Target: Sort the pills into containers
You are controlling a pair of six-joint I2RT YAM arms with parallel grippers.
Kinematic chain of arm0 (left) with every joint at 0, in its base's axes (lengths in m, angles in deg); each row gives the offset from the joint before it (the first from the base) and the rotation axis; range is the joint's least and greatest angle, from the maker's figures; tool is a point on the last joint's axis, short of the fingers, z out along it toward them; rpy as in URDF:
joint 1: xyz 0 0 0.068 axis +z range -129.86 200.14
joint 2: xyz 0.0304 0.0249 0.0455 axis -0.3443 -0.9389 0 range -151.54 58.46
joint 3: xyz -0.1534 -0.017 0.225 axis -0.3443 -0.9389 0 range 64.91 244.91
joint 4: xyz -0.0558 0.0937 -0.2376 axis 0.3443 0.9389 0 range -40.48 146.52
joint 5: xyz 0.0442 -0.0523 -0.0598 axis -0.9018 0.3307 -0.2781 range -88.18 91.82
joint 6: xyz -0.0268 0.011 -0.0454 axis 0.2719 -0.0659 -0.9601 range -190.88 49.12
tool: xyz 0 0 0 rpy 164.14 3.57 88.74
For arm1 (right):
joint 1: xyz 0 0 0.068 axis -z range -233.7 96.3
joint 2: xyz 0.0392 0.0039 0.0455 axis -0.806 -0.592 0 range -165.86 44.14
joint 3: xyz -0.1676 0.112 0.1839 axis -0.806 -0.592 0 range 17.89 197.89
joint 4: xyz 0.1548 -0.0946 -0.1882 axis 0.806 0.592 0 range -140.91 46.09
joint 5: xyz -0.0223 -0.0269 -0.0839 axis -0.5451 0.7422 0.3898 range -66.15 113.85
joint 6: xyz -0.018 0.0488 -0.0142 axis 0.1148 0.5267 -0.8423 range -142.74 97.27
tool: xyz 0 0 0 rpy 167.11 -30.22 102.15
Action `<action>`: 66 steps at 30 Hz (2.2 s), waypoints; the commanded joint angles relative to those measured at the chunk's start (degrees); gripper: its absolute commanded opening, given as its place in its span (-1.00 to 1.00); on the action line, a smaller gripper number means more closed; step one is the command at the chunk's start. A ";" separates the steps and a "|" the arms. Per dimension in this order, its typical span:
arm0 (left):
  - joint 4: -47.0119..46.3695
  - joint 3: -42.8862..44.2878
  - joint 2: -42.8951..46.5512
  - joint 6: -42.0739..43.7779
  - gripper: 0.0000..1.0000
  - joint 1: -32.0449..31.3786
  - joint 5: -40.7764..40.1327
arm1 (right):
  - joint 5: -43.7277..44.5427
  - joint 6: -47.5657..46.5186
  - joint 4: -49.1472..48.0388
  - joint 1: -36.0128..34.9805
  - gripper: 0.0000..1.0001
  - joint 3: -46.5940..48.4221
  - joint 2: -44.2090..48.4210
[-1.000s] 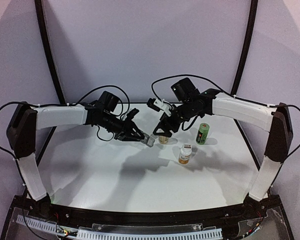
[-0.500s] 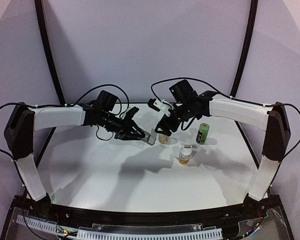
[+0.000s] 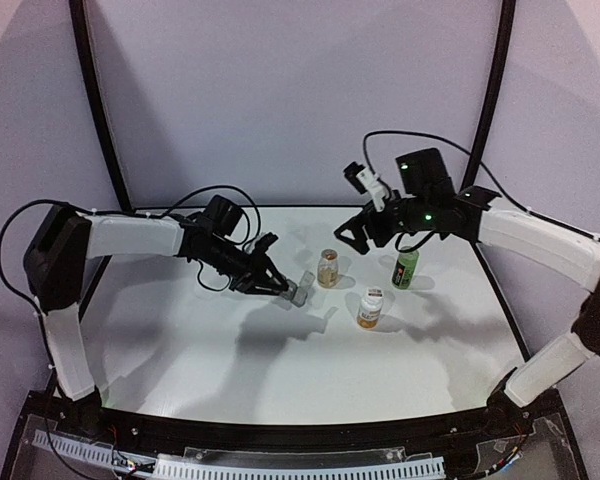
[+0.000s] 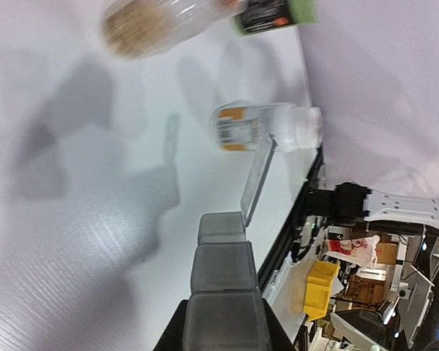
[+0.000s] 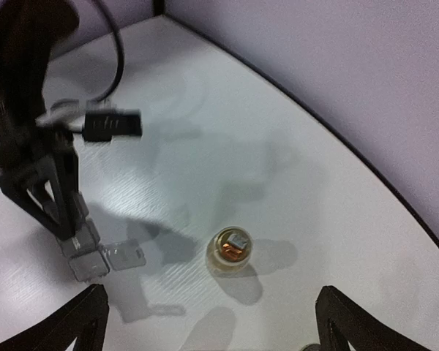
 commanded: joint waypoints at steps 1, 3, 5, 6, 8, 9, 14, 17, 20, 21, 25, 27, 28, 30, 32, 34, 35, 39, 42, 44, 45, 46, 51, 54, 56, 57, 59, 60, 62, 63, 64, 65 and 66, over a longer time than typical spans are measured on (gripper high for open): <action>3.38 0.14 -2.58 0.56 -0.96 -0.01 -1.29 | -0.40 7.35 -5.06 1.96 0.97 -5.64 6.29; 3.21 -0.40 -3.26 0.29 -0.90 0.00 -1.32 | 0.54 8.45 -2.37 2.13 0.97 -6.37 7.45; 3.10 -0.62 -4.61 -0.16 -0.87 -0.04 -0.85 | 1.53 9.17 -0.15 2.24 0.97 -7.00 8.12; 2.98 -0.70 -5.20 -0.54 -0.87 -0.06 -0.41 | 2.23 9.70 0.52 2.22 0.97 -7.47 8.44; 3.03 -0.91 -6.00 -0.72 -0.88 -0.02 -0.22 | 2.30 11.04 1.44 2.30 0.97 -8.30 9.18; 3.27 -1.02 -6.12 -0.53 -0.87 -0.02 -0.50 | 2.05 11.52 1.95 2.30 0.97 -8.63 9.57; 7.02 -0.67 -6.49 2.03 -0.52 0.01 -4.20 | 2.31 12.97 5.65 2.40 0.97 -9.26 10.52; 9.72 -0.21 -6.74 3.68 -0.38 0.02 -6.70 | 3.47 14.21 8.26 2.48 0.97 -8.93 10.64; 11.90 0.12 -6.79 4.77 -0.29 0.03 -9.60 | 3.14 15.15 10.86 2.42 0.97 -8.80 10.83; 12.68 0.26 -6.76 5.14 -0.25 0.04 -10.75 | 2.78 15.24 11.77 2.46 0.97 -8.64 10.80; 14.64 0.95 -6.22 6.12 0.05 0.02 -12.40 | 1.92 14.83 16.94 2.42 0.96 -7.68 10.44; 16.17 1.45 -5.09 6.86 0.44 0.02 -14.05 | 0.70 13.27 19.38 2.40 0.94 -7.66 10.09; 16.85 1.62 -4.42 7.17 0.66 0.00 -15.46 | -0.17 12.67 20.21 2.39 0.94 -7.66 9.73; 18.55 2.05 -2.12 7.96 0.89 0.01 -18.58 | -1.29 11.27 21.13 2.16 0.93 -7.46 8.78; 19.87 2.43 0.34 8.67 0.97 0.02 -21.96 | -0.04 10.78 21.04 1.79 0.92 -7.02 7.36; 22.01 3.07 3.35 9.21 0.97 0.02 -25.11 | 2.14 10.37 20.79 1.12 0.90 -6.20 5.02; 22.96 3.33 5.01 9.37 0.97 0.02 -27.77 | 3.17 10.20 20.77 0.73 0.88 -5.50 3.55; 24.77 3.64 10.39 9.25 0.97 0.03 -38.30 | 8.42 10.05 21.79 -1.12 0.82 -2.23 -2.16; 23.09 2.38 15.08 8.68 0.97 0.02 -44.36 | 9.87 9.92 24.25 -1.82 0.69 0.49 -6.68; 19.16 0.24 18.16 7.98 0.97 0.02 -46.41 | 10.09 9.97 25.57 -2.20 0.63 1.39 -8.68; 18.04 -0.45 18.93 7.70 0.97 0.02 -47.60 | 10.32 10.02 25.61 -2.34 0.60 1.36 -9.23; 16.99 -1.07 19.64 7.46 0.97 0.02 -48.50 | 10.43 10.06 25.65 -2.46 0.55 1.33 -9.67; 15.68 -1.78 20.57 7.35 0.97 0.02 -49.66 | 9.53 10.10 27.50 -2.92 0.42 1.74 -11.20; 15.82 -1.51 20.14 7.56 0.97 0.02 -49.95 | 9.70 9.84 28.00 -3.31 0.36 1.90 -12.02; 15.63 -1.42 20.04 7.72 0.97 0.02 -49.72 | 9.81 9.98 29.08 -3.44 0.33 2.64 -12.85; 15.43 -1.42 20.06 7.73 0.97 0.02 -49.68 | 10.46 10.13 29.22 -3.52 0.27 2.79 -13.26; 14.89 -1.57 20.14 7.90 0.97 0.00 -49.44 | 11.09 10.27 29.10 -3.56 0.11 2.79 -13.82; 14.60 -1.69 20.24 8.01 0.97 0.01 -49.34 | 11.07 10.54 29.03 -3.63 0.02 2.83 -14.00; 14.05 -2.06 20.38 8.35 0.97 0.02 -49.02 | 10.97 11.12 29.34 -3.70 -0.18 3.15 -14.30; 13.75 -2.31 20.51 8.51 0.97 0.02 -48.85 | 11.11 11.46 29.52 -3.73 -0.28 3.31 -14.33; 13.15 -2.76 20.72 8.80 0.97 0.02 -48.70 | 11.53 11.88 29.65 -3.71 -0.43 3.32 -14.24; 12.75 -3.06 20.89 8.96 0.97 0.02 -48.42 | 11.65 12.29 29.82 -3.75 -0.53 3.42 -14.11; 12.34 -3.36 21.05 9.08 0.97 0.02 -48.09 | 11.75 12.86 30.04 -3.75 -0.62 3.58 -13.97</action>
